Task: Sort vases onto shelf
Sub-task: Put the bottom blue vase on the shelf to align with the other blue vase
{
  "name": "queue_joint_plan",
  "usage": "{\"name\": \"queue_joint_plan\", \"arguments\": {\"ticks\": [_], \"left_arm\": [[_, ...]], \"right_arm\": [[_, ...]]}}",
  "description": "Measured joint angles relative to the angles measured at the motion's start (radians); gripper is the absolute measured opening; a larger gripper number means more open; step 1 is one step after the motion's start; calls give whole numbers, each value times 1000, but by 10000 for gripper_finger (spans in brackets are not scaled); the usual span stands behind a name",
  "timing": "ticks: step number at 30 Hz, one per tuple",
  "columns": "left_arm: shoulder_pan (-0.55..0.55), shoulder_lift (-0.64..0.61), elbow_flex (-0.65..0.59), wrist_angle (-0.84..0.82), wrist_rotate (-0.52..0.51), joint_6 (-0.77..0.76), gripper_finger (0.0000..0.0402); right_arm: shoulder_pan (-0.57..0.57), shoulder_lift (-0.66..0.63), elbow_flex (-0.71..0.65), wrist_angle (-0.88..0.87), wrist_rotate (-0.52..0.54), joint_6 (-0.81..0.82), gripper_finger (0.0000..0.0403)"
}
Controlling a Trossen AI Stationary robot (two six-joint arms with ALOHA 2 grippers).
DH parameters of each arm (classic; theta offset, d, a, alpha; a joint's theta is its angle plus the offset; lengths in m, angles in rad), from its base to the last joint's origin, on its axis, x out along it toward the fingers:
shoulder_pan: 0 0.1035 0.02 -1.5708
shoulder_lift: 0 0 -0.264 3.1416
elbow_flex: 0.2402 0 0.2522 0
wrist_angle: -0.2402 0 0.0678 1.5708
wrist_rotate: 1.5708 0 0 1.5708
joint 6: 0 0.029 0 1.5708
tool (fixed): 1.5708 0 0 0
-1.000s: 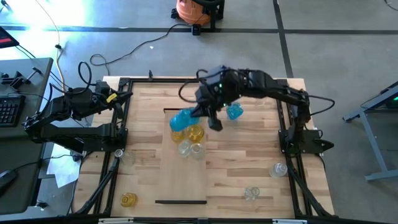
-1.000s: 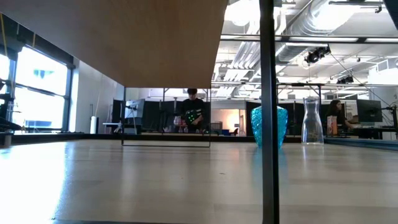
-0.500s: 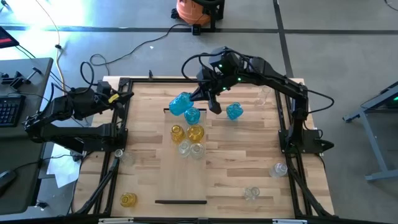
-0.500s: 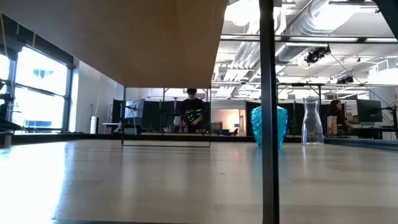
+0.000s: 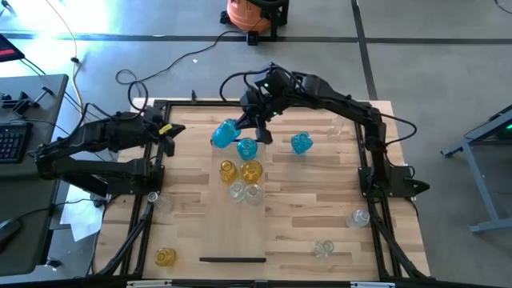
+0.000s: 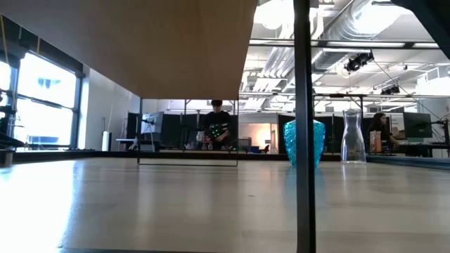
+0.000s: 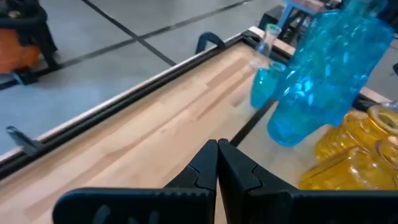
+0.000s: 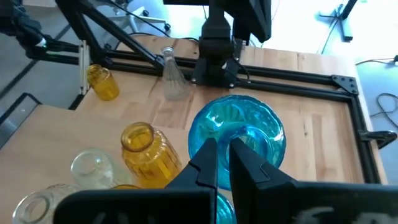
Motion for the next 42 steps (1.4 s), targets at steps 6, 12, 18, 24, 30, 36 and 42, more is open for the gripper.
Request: {"name": "queue_joint_plan", "arguments": {"ticks": [6,12,18,24,30,36,42], "left_arm": [[1,35,0,73,89,8,0],[1,65,-1,119,254,-13,0],[1,108,-1,140,416,-42,0],[1,180,-1,170,473,-25,0],[1,240,-1,170,519,-6,0],[1,280,-1,170,519,21,0],[1,325,-1,169,516,57,0]], "right_arm": [[-10,36,-2,15,-57,4,0],[-10,53,-2,19,-61,1,0],[-10,54,-2,24,-74,2,0],[-10,77,-2,10,-94,3,0],[-10,86,-2,24,-95,8,0],[-11,96,-2,-2,-99,18,0],[-7,105,-2,-13,-100,19,0]]}}
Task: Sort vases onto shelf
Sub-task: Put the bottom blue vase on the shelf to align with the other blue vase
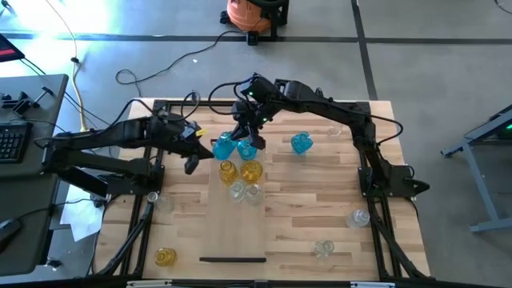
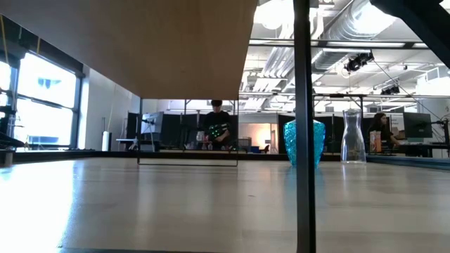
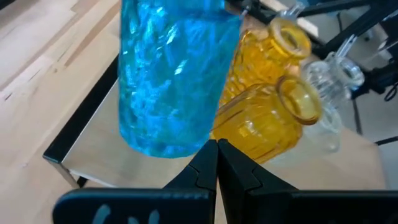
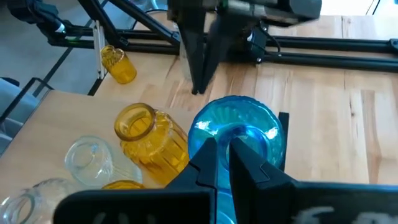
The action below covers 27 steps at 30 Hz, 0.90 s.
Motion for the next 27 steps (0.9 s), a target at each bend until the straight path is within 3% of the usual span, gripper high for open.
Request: {"name": "queue_joint_plan", "arguments": {"ticks": [10,27], "left_arm": [[0,65,0,0,-36,53,0],[0,41,0,-35,-77,52,0]], "right_arm": [[5,-1,0,-2,-10,16,0],[29,53,-2,15,-43,26,0]]}}
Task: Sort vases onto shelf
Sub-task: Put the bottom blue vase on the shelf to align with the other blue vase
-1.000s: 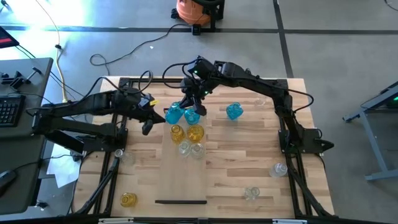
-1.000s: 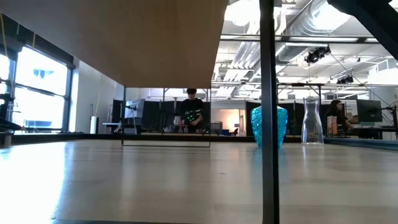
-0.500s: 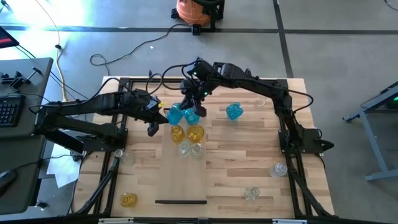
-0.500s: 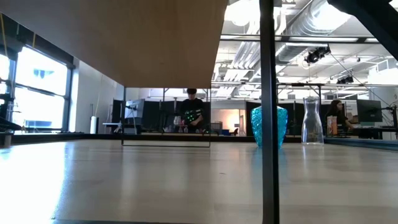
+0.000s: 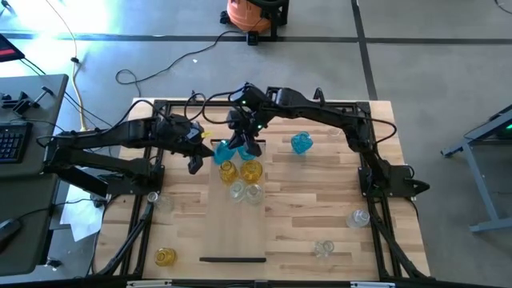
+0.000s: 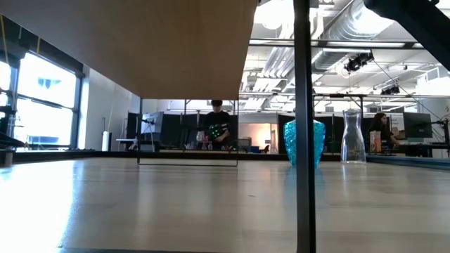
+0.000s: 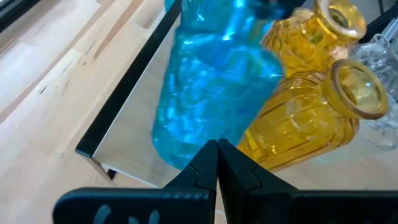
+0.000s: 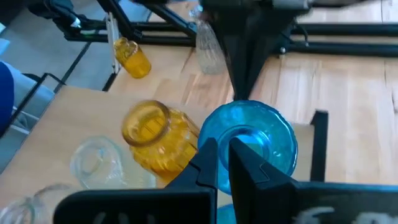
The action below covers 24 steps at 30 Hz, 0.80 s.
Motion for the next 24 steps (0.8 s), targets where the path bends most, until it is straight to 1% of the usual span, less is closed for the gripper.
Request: {"name": "queue_joint_plan", "arguments": {"ticks": [10,14,19,24], "left_arm": [[0,0,-1,-12,2,23,0],[0,0,-31,0,3,25,0],[0,0,-99,46,5,-2,0],[0,0,-125,99,7,-9,0]], "right_arm": [[0,3,1,18,1,0,0],[-1,3,1,23,6,1,0],[-1,3,1,22,6,8,0],[-1,3,2,21,6,8,0]]}}
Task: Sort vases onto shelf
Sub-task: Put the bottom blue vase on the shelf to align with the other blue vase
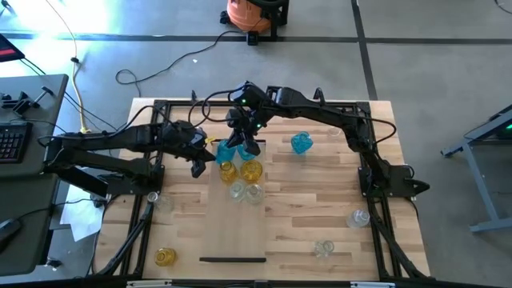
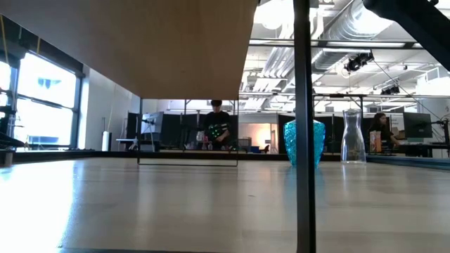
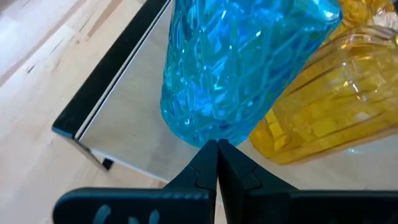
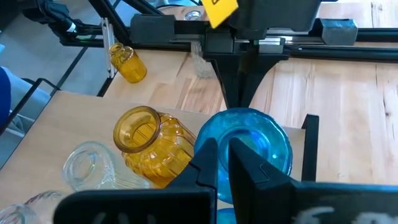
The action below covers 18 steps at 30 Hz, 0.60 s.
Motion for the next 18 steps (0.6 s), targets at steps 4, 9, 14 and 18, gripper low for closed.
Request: {"name": "queue_joint_plan", "arguments": {"ticks": [4,9,14,18], "left_arm": [[0,0,-2,18,0,0,0],[0,0,-2,17,-2,0,0],[0,0,-2,23,-2,-1,0],[0,0,-2,41,-2,-4,0]], "right_arm": [[0,0,0,0,0,10,0],[0,0,0,0,0,10,0],[0,0,0,1,10,10,0],[0,0,0,2,19,7,0]]}}
